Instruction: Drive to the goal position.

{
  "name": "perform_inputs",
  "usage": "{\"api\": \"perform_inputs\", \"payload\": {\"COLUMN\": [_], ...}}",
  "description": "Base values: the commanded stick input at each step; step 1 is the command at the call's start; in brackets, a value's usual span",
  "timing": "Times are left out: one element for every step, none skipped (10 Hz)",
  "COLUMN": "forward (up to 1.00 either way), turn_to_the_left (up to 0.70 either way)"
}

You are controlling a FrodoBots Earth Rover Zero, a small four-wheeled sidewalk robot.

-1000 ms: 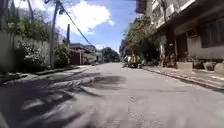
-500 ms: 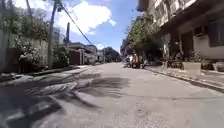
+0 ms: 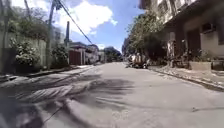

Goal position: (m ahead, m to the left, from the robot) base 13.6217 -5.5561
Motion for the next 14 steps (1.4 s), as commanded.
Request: {"api": "perform_inputs", "payload": {"forward": [0.85, 0.85, 0.85, 0.85, 0.85, 0.85, 0.85, 0.85, 0.85, 0.85, 0.85, 0.85, 0.85, 0.85], "turn_to_the_left": [0.0, 0.0, 0.0, 0.0, 0.0, 0.0, 0.0, -0.04, -0.27, -0.34, -0.34, -0.21, -0.04, 0.0]}}
